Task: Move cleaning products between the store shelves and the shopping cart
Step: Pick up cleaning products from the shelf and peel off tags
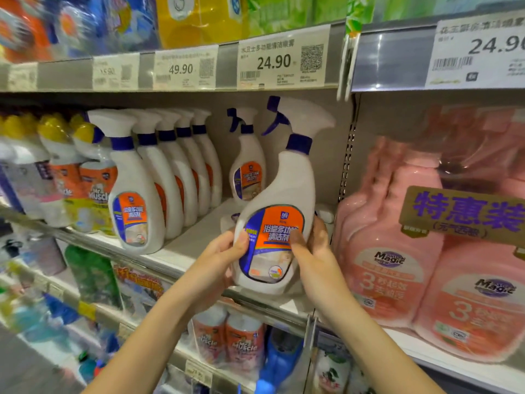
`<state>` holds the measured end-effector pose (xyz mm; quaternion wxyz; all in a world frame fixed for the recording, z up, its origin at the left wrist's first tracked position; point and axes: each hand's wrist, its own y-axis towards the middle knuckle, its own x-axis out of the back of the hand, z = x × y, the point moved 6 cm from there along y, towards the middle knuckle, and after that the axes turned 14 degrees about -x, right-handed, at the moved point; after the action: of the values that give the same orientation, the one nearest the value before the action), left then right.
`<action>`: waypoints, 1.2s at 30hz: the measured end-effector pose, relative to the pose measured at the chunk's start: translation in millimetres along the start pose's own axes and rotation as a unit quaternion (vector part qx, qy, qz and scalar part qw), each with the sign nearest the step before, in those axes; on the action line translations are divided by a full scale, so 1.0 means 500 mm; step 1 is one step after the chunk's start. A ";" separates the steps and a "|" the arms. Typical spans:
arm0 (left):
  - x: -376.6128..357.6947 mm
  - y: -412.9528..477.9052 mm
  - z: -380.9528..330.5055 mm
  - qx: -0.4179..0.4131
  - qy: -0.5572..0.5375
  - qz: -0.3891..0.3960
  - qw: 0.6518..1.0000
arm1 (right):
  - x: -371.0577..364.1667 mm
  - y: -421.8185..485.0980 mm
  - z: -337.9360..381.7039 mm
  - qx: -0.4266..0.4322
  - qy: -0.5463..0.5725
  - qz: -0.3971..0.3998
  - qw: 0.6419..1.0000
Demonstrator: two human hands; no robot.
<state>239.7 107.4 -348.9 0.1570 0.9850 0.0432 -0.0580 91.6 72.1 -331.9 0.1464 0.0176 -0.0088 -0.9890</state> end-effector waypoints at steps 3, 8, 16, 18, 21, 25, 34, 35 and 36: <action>-0.013 -0.006 0.013 -0.002 0.012 0.003 1.000 | 0.015 0.003 -0.026 -0.013 0.037 -0.014 0.999; -0.017 -0.010 0.015 -0.006 0.028 0.016 0.999 | 0.023 0.010 -0.035 -0.005 0.066 -0.020 0.998; 0.042 -0.020 -0.003 -0.064 0.117 0.027 0.991 | -0.026 0.005 -0.029 0.033 0.035 0.019 0.999; 0.068 -0.024 -0.006 -0.072 0.132 0.015 0.988 | -0.054 0.006 -0.025 0.042 0.027 0.038 0.998; 0.098 -0.025 -0.021 -0.104 0.154 -0.018 0.982 | -0.099 0.006 -0.015 0.066 -0.007 0.050 0.997; 0.122 -0.026 -0.031 -0.115 0.171 -0.076 0.976 | -0.148 0.026 -0.021 0.055 -0.042 0.065 0.996; 0.115 -0.002 -0.026 -0.077 0.432 -0.125 0.890 | -0.193 0.082 -0.021 -0.001 -0.051 0.096 0.994; 0.116 0.006 -0.024 -0.082 0.448 -0.140 0.879 | -0.192 0.084 -0.021 -0.016 -0.049 0.119 0.992; 0.120 0.014 -0.023 -0.088 0.459 -0.156 0.870 | -0.186 0.084 -0.023 -0.049 -0.040 0.135 0.989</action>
<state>301.1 108.4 -343.8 0.1942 0.8629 0.2688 0.3813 193.1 58.8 -339.6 0.2785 -0.0306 0.0315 -0.9594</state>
